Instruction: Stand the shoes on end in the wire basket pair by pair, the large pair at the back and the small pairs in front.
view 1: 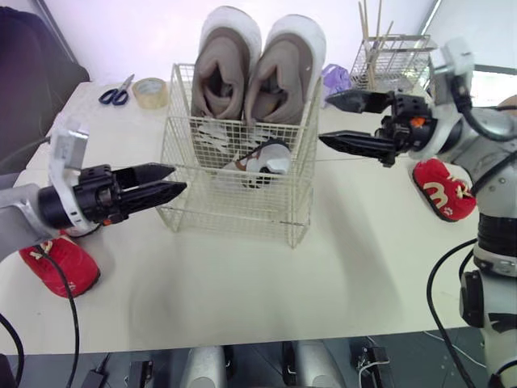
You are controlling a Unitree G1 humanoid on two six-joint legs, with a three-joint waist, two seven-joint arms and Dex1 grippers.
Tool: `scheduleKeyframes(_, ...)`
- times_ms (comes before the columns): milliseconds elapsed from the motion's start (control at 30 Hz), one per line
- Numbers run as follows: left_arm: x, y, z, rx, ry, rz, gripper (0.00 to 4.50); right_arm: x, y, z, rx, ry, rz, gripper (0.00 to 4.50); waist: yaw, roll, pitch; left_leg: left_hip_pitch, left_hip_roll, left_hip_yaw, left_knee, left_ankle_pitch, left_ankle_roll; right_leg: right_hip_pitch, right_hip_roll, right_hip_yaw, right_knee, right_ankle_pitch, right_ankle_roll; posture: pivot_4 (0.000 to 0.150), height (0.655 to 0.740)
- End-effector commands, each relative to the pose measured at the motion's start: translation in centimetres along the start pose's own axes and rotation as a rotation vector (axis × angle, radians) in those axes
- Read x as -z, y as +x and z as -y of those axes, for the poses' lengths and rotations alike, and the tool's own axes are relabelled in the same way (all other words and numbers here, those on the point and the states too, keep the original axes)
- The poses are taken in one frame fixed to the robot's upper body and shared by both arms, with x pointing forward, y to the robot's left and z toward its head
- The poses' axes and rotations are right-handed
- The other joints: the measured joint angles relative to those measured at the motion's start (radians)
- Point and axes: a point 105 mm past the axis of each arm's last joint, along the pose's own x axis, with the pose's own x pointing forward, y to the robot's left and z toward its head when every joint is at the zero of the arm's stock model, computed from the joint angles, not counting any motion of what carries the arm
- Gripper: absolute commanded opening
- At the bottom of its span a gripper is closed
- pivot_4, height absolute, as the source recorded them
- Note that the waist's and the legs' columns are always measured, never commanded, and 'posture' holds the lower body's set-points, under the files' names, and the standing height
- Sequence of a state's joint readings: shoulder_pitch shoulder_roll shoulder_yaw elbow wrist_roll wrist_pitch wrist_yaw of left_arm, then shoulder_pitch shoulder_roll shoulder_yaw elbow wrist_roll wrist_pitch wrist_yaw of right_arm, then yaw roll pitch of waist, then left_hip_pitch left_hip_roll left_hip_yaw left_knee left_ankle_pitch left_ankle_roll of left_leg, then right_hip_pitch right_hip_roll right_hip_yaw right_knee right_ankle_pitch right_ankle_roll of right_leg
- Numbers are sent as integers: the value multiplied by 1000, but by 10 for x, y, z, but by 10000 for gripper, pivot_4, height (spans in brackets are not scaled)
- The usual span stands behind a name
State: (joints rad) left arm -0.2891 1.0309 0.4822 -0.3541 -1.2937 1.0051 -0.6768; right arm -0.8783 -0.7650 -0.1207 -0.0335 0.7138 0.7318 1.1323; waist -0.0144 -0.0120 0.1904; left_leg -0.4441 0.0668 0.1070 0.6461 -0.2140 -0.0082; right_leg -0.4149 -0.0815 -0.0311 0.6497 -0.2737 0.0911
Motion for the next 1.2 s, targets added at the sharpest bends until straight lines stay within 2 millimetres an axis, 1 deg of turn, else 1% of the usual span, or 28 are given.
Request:
scheduleKeyframes(33,-20,-14,-8,-118,56,24,31970,-20,-2,-4,-12,-28,-3,40694,0,0,0,0,0,0,0,0,0,0,0,0,0,0,0,1500,7400)
scheduleKeyframes(67,-24,-19,-9,-141,51,36,31970,-22,-2,-7,-25,-26,1,40694,0,0,0,0,0,0,0,0,0,0,0,0,0,0,0,1500,7400)
scheduleKeyframes(133,-37,-42,-22,-236,30,82,31970,-29,-6,-17,-84,-3,16,40694,-1,0,0,0,0,-1,-1,0,0,-1,0,0,0,0,0,1500,7400)
scheduleKeyframes(167,-42,-52,-25,-251,8,109,31970,-31,-6,-21,-109,10,16,40694,-1,0,0,-1,0,-1,-1,0,0,-1,0,0,0,0,0,1500,7400)
scheduleKeyframes(233,-49,-65,-32,-287,-14,141,37081,-27,-6,-23,-123,17,-4,45000,-3,0,0,-1,0,0,-1,0,0,-3,0,0,0,0,0,1500,7400)
scheduleKeyframes(267,-50,-68,-34,-306,-12,139,39871,-24,-5,-23,-128,19,-17,45000,-3,0,0,-1,0,0,-1,0,0,-3,0,0,0,0,0,1500,7400)
scheduleKeyframes(300,-49,-70,-37,-334,0,120,44378,-20,-3,-22,-124,18,-32,45000,-3,0,0,-1,0,0,-1,0,0,-3,0,0,0,0,0,1500,7400)
scheduleKeyframes(333,-47,-71,-38,-352,14,94,44378,-17,-1,-21,-118,13,-53,45000,-3,0,0,-1,0,0,-1,0,0,-3,0,0,0,0,0,1500,7400)
scheduleKeyframes(400,-43,-69,-30,-319,28,63,44378,-10,4,-25,-129,12,-97,45000,-2,0,0,-1,0,0,-1,0,0,-3,-1,0,0,-1,-2,1500,7400)
scheduleKeyframes(500,-41,-63,-11,-221,36,68,44378,-3,11,-30,-137,-2,-133,45000,-1,0,0,-3,0,0,-1,0,0,-5,-1,1,0,-1,-3,1500,7400)
scheduleKeyframes(533,-37,-58,-5,-190,42,57,44378,2,15,-31,-128,-28,-151,45000,-1,0,0,-4,0,0,-1,0,0,-6,-1,1,0,-1,-3,1500,7400)
scheduleKeyframes(600,-27,-44,8,-125,56,21,44378,20,22,-29,-79,-104,-226,45000,-1,0,0,-5,0,0,-1,0,0,-6,-2,1,0,-1,-3,1500,7400)
scheduleKeyframes(633,-23,-39,12,-104,60,10,44378,25,24,-28,-59,-116,-237,45000,-1,0,0,-5,0,0,-1,0,0,-6,-2,1,0,-1,-3,1500,7400)
scheduleKeyframes(733,-19,-29,19,-65,64,13,44378,27,28,-32,-50,-101,-209,45000,-2,0,0,-5,0,0,-1,0,0,-6,-2,1,1,-1,-3,1500,7400)
scheduleKeyframes(900,-12,-28,12,-88,58,7,44378,16,29,-42,-74,-42,-137,45000,-1,0,0,-5,0,0,-1,0,0,-7,-1,1,2,0,-1,1500,7400)
scheduleKeyframes(1000,-9,-29,7,-94,36,15,44378,13,27,-48,-98,-21,-135,45000,-1,0,0,-5,0,0,0,0,0,-7,0,1,2,0,-1,1500,7400)
scheduleKeyframes(1133,-10,-24,4,-99,40,34,44378,15,21,-47,-89,-25,-168,45000,1,0,0,-5,0,0,0,0,0,-6,0,1,2,0,-1,1500,7400)
scheduleKeyframes(1200,-8,-27,-3,-149,57,16,44378,10,18,-43,-74,-29,-167,45000,1,0,0,-5,0,0,0,0,0,-6,0,1,2,0,-1,1500,7400)
